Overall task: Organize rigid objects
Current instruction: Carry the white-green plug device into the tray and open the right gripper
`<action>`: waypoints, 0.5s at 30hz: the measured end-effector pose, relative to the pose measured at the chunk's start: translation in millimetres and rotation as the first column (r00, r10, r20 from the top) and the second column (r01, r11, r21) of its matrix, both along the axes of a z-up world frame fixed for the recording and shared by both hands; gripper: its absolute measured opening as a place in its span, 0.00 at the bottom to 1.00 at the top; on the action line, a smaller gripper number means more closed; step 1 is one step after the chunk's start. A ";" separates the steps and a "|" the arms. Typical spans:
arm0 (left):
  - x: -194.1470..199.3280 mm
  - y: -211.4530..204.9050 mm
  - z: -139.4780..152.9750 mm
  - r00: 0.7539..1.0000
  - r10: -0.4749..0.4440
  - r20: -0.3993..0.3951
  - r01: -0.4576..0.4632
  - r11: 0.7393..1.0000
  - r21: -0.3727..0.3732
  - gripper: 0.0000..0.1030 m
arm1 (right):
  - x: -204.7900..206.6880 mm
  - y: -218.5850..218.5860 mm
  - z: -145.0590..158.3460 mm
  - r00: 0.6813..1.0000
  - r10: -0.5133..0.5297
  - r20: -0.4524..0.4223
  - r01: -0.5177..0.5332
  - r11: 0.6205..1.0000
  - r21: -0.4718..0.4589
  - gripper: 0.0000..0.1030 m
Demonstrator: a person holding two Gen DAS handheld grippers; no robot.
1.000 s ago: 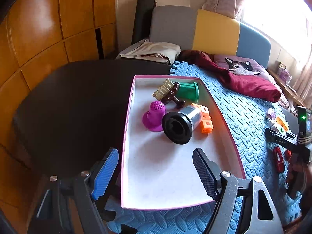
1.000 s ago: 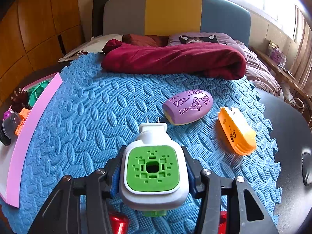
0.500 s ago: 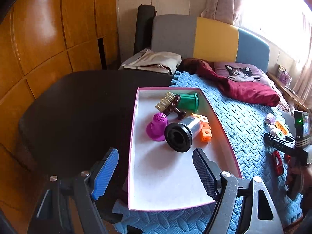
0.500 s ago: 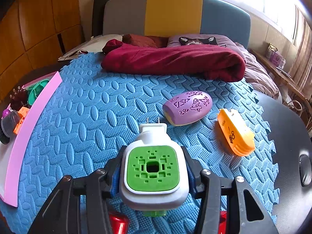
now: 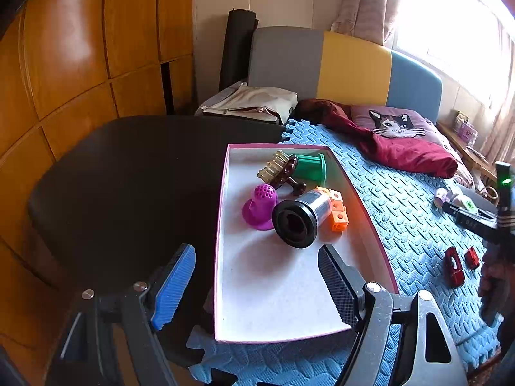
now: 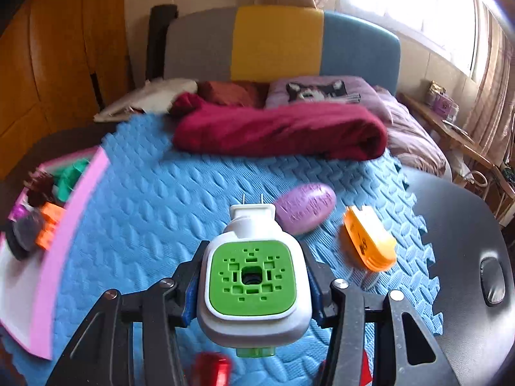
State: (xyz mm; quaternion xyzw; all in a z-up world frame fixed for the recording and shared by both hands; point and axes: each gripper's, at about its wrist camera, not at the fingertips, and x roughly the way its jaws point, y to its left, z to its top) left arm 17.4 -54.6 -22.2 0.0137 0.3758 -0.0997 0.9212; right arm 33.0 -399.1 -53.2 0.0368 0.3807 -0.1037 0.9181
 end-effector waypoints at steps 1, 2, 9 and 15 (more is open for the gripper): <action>-0.2 0.6 -0.5 1.000 0.001 -0.002 -0.001 1.000 -0.001 0.77 | -0.8 6.2 4.5 1.000 0.015 0.009 -0.015 1.000 0.003 0.51; -0.5 1.4 -1.0 1.000 0.001 -0.003 -0.001 1.000 -0.003 0.77 | -1.7 14.4 9.3 0.999 0.033 0.019 -0.033 0.999 0.008 0.51; -1.5 8.2 -2.4 1.000 0.015 0.002 -0.015 1.000 -0.009 0.77 | -4.6 87.7 28.1 0.978 0.199 0.062 -0.203 0.978 0.052 0.51; -1.0 18.1 -5.0 0.999 0.038 0.000 -0.038 0.999 -0.009 0.77 | -7.3 157.2 28.9 0.931 0.360 0.057 -0.363 0.930 0.057 0.51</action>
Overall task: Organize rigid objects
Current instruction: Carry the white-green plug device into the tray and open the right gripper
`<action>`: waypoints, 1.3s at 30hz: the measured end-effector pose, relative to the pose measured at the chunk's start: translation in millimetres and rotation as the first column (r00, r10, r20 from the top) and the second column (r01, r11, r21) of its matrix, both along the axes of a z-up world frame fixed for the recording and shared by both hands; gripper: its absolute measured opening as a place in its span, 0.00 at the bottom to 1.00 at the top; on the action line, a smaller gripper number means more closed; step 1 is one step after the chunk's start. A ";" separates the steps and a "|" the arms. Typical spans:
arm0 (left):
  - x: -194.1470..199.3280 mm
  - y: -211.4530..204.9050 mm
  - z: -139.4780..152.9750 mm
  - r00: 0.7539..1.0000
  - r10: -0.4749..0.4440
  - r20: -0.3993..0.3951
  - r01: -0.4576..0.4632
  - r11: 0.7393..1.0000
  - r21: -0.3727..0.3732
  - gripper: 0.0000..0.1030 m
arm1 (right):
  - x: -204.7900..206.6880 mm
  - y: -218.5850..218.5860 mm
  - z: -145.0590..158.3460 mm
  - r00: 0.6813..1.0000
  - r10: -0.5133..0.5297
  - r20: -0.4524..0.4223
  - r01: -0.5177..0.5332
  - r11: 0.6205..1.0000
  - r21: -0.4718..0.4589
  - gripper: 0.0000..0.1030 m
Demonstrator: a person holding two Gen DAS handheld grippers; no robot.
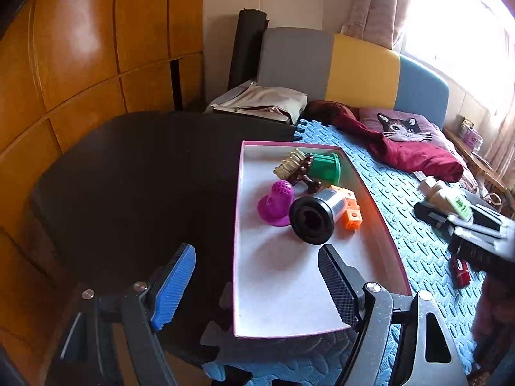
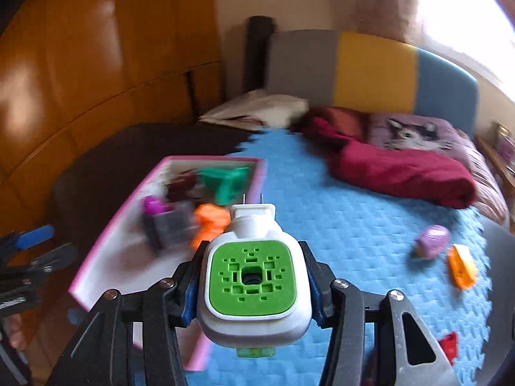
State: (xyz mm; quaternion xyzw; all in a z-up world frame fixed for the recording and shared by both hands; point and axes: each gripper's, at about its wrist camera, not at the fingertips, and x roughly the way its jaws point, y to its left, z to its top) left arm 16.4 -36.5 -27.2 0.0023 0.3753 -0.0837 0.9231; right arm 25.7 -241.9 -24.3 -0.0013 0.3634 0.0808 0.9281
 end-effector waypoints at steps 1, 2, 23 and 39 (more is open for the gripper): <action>0.3 2.0 -0.4 1.000 0.005 0.000 -0.005 1.000 -0.001 0.77 | -0.1 8.2 -1.9 1.000 0.018 -0.003 -0.018 1.000 -0.005 0.51; 0.6 2.9 -0.5 1.000 0.008 0.000 -0.008 1.000 -0.001 0.77 | 0.3 16.6 -5.0 0.999 0.035 -0.012 -0.035 0.999 -0.008 0.51; 4.4 19.7 -7.0 0.999 0.044 -0.017 -0.044 0.999 -0.015 0.77 | 45.2 53.6 -64.4 0.995 -0.020 -0.094 0.006 0.989 -0.148 0.51; 2.2 15.2 -4.5 0.999 0.035 -0.012 -0.035 0.999 -0.002 0.77 | 19.6 21.5 -35.1 0.997 -0.072 -0.037 0.074 0.996 0.048 0.53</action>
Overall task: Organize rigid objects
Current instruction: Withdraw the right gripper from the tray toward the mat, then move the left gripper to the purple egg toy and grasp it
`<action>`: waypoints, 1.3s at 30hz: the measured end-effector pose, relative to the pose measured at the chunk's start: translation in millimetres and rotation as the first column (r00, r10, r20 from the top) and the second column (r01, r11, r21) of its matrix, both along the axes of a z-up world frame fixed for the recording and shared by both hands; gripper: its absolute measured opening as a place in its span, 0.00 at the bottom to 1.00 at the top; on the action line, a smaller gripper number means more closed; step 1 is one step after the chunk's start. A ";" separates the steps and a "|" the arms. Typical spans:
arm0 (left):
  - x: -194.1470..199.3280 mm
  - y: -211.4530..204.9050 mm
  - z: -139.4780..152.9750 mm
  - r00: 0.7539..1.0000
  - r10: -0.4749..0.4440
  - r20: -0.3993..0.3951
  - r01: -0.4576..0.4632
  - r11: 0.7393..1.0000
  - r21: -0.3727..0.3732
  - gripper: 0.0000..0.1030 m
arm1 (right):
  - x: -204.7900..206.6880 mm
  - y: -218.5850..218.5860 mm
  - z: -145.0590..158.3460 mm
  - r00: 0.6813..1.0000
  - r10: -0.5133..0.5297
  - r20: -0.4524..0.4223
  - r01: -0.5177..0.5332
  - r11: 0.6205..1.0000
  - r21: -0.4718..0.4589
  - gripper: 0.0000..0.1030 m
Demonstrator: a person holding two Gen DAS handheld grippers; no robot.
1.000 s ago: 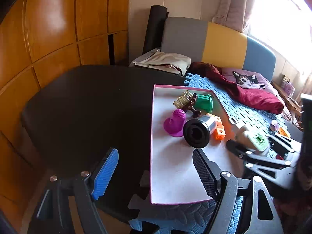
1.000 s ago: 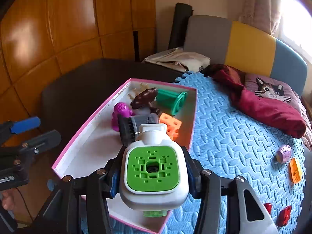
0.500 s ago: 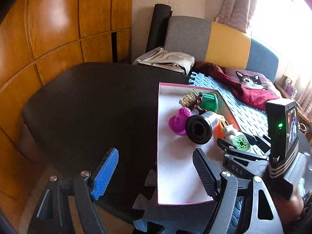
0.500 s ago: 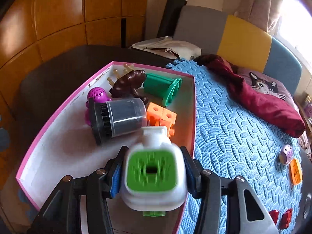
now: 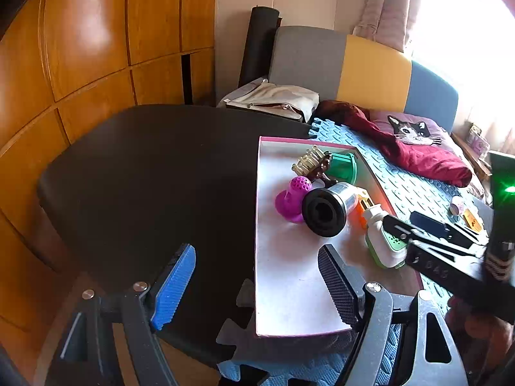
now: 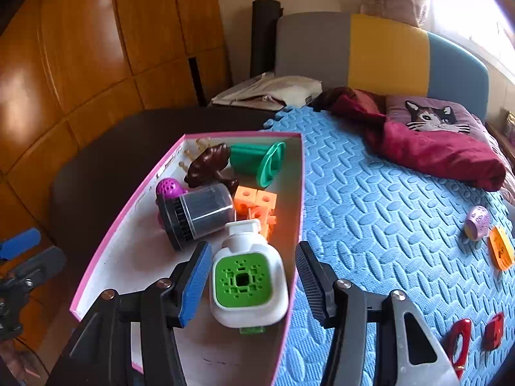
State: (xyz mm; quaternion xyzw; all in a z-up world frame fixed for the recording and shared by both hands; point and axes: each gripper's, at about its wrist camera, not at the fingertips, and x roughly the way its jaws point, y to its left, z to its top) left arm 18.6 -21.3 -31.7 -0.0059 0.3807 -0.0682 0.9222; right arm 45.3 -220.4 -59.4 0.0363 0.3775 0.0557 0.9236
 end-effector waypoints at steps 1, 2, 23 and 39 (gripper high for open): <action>-0.5 -0.7 0.7 1.000 -0.002 0.002 0.002 1.000 0.001 0.77 | -2.2 -2.1 2.3 1.000 -0.005 0.007 0.005 1.000 0.003 0.53; -0.7 -1.5 1.2 1.000 -0.004 0.004 0.004 1.000 0.002 0.77 | -4.2 -5.0 4.8 1.000 -0.010 0.013 0.010 1.000 0.003 0.53; -8.2 -37.0 13.1 0.994 -0.097 0.041 0.094 0.994 0.059 0.77 | -61.9 -145.1 46.3 0.955 -0.277 0.107 0.283 0.958 -0.047 0.53; -6.4 -107.4 26.3 0.961 -0.271 0.049 0.267 0.961 0.078 0.77 | -114.4 -304.7 24.6 0.684 -0.730 -0.006 0.725 0.678 0.119 0.53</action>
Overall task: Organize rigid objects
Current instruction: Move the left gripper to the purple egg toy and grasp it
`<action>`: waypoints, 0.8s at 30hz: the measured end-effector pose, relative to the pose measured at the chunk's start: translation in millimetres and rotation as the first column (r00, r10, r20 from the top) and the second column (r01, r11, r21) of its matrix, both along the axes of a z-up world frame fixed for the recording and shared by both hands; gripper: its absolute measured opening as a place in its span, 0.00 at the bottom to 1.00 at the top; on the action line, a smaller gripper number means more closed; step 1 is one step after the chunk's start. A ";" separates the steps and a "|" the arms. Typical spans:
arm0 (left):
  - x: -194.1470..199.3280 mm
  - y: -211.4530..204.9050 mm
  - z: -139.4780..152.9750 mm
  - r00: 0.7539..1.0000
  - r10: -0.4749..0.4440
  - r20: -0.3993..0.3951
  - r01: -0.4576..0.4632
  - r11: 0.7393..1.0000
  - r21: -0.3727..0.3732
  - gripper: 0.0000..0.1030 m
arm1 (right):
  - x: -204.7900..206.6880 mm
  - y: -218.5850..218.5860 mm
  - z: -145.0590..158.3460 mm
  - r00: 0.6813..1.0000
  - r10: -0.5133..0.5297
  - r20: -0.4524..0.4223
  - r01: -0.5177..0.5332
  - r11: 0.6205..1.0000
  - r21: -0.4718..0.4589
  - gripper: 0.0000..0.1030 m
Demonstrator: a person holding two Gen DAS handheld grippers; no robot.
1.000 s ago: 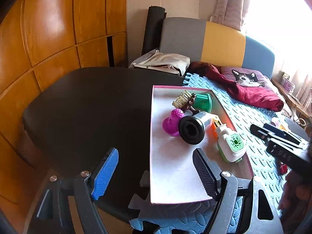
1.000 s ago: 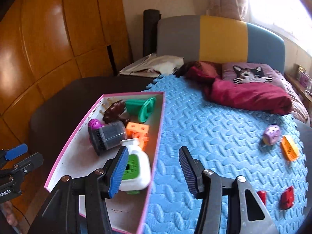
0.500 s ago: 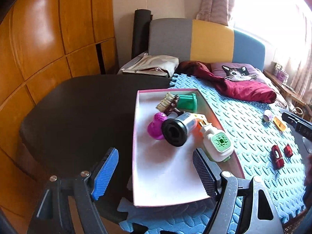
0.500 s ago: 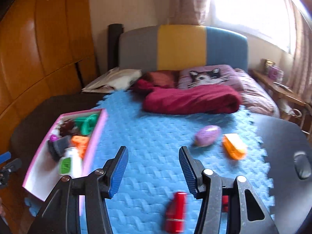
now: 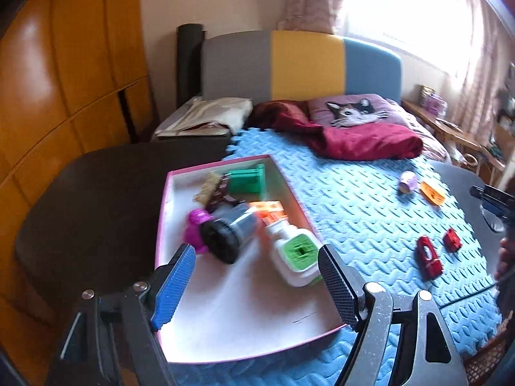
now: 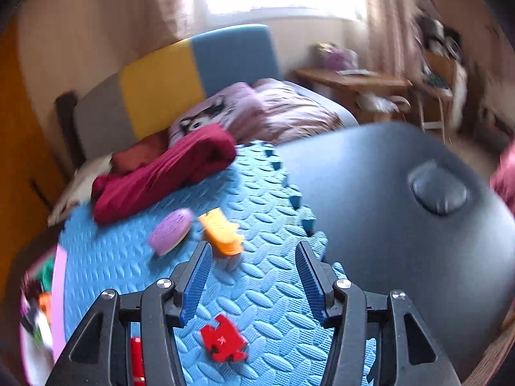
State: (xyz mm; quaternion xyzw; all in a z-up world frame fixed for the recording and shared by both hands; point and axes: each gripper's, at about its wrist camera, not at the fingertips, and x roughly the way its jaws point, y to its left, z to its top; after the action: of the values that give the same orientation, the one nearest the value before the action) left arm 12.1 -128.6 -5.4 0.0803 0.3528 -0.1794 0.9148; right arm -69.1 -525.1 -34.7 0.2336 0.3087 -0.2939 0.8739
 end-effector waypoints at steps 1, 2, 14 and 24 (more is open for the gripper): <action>0.6 -7.8 -0.7 1.000 -0.020 -0.009 0.020 1.000 -0.001 0.77 | -1.5 -2.3 -2.2 1.000 -0.004 -0.005 0.004 1.000 0.014 0.53; 1.2 -14.0 -1.4 0.999 -0.035 -0.018 0.035 0.999 -0.003 0.77 | -1.4 -3.7 -3.6 1.000 -0.005 -0.008 0.005 1.000 0.026 0.53; 28.3 -130.1 -15.1 0.967 -0.239 -0.087 0.242 0.970 0.025 0.77 | 0.5 -6.5 -10.7 1.000 0.007 -0.022 -0.005 0.997 0.081 0.53; 64.0 -240.3 -40.8 0.905 -0.409 -0.117 0.420 0.904 0.085 0.77 | -8.2 -22.8 -16.6 0.999 -0.036 0.008 0.033 0.980 0.194 0.53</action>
State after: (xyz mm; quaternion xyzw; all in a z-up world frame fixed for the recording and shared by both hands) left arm 76.1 -368.9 -46.2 0.1941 0.3807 -0.3543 0.8318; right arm -77.3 -547.9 -51.3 0.3245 0.3268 -0.2763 0.8435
